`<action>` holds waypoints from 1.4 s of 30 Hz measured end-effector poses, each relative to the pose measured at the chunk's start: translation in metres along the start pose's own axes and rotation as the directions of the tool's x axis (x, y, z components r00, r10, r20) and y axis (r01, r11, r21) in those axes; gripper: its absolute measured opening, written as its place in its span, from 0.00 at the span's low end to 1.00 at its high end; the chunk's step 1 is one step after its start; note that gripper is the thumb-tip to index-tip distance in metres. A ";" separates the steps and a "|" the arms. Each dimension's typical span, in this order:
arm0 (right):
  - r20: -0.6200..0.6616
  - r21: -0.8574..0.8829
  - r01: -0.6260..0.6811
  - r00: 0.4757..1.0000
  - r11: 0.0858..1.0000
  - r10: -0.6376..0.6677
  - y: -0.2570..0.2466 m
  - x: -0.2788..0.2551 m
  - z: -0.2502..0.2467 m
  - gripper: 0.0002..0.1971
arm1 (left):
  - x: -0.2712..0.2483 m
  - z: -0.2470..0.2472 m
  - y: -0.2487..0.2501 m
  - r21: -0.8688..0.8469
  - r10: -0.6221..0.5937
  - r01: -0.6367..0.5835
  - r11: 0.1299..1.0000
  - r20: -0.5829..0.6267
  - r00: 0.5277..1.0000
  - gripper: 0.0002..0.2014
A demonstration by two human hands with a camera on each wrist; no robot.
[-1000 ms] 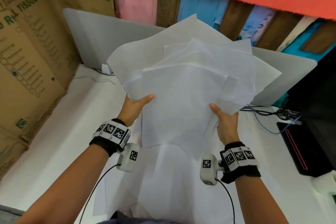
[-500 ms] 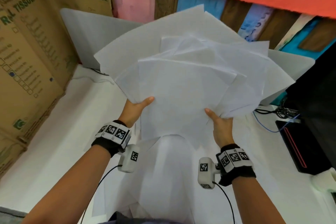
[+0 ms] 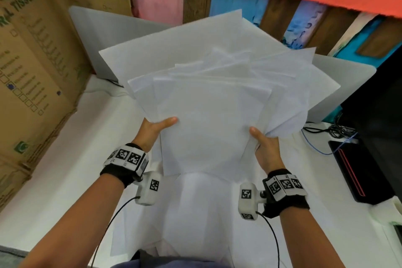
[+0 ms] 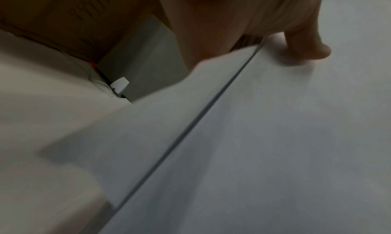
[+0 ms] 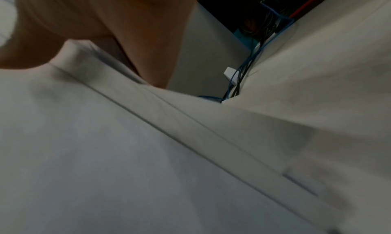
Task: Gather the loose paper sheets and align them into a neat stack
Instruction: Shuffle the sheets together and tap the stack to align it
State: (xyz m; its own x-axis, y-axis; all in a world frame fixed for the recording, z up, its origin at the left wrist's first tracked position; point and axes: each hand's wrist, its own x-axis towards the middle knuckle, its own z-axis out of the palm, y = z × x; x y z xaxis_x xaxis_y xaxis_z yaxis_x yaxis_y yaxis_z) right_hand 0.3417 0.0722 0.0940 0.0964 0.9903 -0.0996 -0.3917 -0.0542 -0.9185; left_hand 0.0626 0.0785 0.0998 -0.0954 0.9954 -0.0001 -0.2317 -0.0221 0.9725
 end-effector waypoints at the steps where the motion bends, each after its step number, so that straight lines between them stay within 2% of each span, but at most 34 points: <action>1: -0.009 -0.007 0.007 1.000 1.000 -0.007 0.003 0.001 -0.002 0.39 | -0.001 -0.003 -0.001 0.001 -0.015 0.015 1.000 0.019 1.000 0.29; 2: -0.026 -0.027 0.014 1.000 1.000 -0.014 0.006 0.002 -0.002 0.39 | -0.003 -0.004 -0.003 0.015 -0.044 0.043 0.999 0.038 0.998 0.35; 3: -0.038 -0.048 0.020 0.999 0.999 -0.022 0.009 0.001 -0.002 0.38 | -0.006 -0.002 -0.006 0.025 -0.069 0.068 0.997 0.046 0.997 0.36; 6: -0.055 -0.092 0.033 0.998 0.995 -0.039 0.009 -0.001 0.000 0.35 | -0.005 0.005 -0.006 0.048 -0.092 0.093 0.995 -0.017 0.996 0.18; 8: -0.020 -0.096 0.074 0.997 0.993 -0.077 -0.001 -0.002 0.002 0.27 | -0.003 0.003 0.001 0.060 -0.060 0.062 0.996 -0.028 0.998 0.16; 9: 0.019 -0.072 0.080 0.997 0.994 -0.079 -0.004 -0.002 0.001 0.27 | -0.001 0.001 0.003 0.055 -0.042 0.042 0.998 -0.017 0.999 0.17; 12: 0.093 -0.040 0.037 0.995 0.999 -0.033 -0.001 -0.004 -0.004 0.38 | -0.003 -0.006 0.000 0.015 -0.042 0.042 0.999 0.006 0.999 0.31; 14: 0.102 -0.086 0.000 0.995 0.996 0.009 0.009 -0.005 -0.005 0.41 | -0.007 -0.007 -0.005 0.018 -0.074 0.074 0.997 0.007 0.997 0.36; 16: 0.099 -0.100 0.002 0.995 0.995 0.008 0.012 -0.007 -0.002 0.40 | -0.008 -0.006 -0.008 0.041 -0.113 0.111 0.993 0.033 0.993 0.33; 18: 0.101 -0.122 0.029 0.995 0.992 -0.017 0.009 -0.006 0.000 0.38 | -0.008 -0.002 -0.004 0.077 -0.116 0.112 0.991 0.037 0.993 0.23; 20: 0.116 -0.108 0.057 0.992 0.993 -0.045 0.004 -0.004 0.003 0.37 | -0.005 0.001 -0.002 0.118 -0.091 0.093 0.989 -0.019 0.996 0.17; 21: 0.113 -0.074 0.068 0.992 0.995 -0.059 0.001 -0.004 0.004 0.38 | -0.003 0.000 -0.001 0.131 -0.073 0.079 0.988 -0.047 0.996 0.17; 22: 0.088 -0.025 0.066 0.994 0.997 -0.064 -0.002 -0.003 0.004 0.40 | -0.002 -0.001 -0.002 0.135 -0.063 0.072 0.988 -0.069 0.996 0.19; 25: -0.036 0.152 0.040 0.999 0.988 -0.035 -0.013 -0.001 -0.002 0.56 | 0.000 -0.004 -0.002 0.139 -0.044 0.057 0.989 -0.091 0.995 0.21; 26: -0.044 0.187 0.041 0.998 0.981 -0.033 -0.017 -0.002 -0.003 0.56 | 0.000 -0.003 -0.001 0.143 -0.043 0.054 0.988 -0.081 0.996 0.21; 31: -0.142 0.232 0.083 0.989 0.969 -0.051 -0.026 -0.005 -0.005 0.47 | 0.002 0.006 0.003 0.163 -0.029 0.039 0.986 -0.061 0.998 0.20; 32: -0.176 0.219 0.101 0.982 0.971 -0.062 -0.028 -0.005 -0.008 0.41 | 0.003 0.006 0.003 0.159 -0.029 0.039 0.987 -0.063 0.998 0.20; 33: -0.205 0.180 0.143 0.973 0.973 -0.106 -0.030 -0.005 -0.012 0.30 | 0.004 0.006 0.004 0.155 -0.027 0.037 0.987 -0.067 0.997 0.20; 34: -0.256 0.091 0.190 0.953 0.978 -0.161 -0.032 -0.004 -0.015 0.18 | 0.003 0.006 0.003 0.150 -0.023 0.034 0.988 -0.073 0.997 0.19; 35: -0.308 -0.007 0.231 0.925 0.973 -0.222 -0.033 -0.003 -0.017 0.10 | 0.003 0.006 0.004 0.149 -0.016 0.027 0.989 -0.078 0.997 0.19; 38: -0.393 -0.218 0.312 0.839 0.925 -0.376 -0.032 -0.004 -0.020 0.11 | 0.003 0.006 0.003 0.154 0.003 0.008 0.988 -0.072 0.997 0.18; 42: -0.436 -0.300 0.370 0.766 0.879 -0.472 -0.029 -0.005 -0.025 0.15 | 0.003 0.006 0.004 0.163 0.008 0.002 0.987 -0.056 0.998 0.19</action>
State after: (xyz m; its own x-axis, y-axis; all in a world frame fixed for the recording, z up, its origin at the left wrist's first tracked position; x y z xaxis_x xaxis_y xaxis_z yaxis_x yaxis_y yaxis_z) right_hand 0.3756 0.0659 0.1112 0.6578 0.7288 0.1901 -0.0338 0.2807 -0.9592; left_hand 0.0670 0.0824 0.1050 -0.1517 0.9884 -0.0058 -0.0707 -0.0050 0.9975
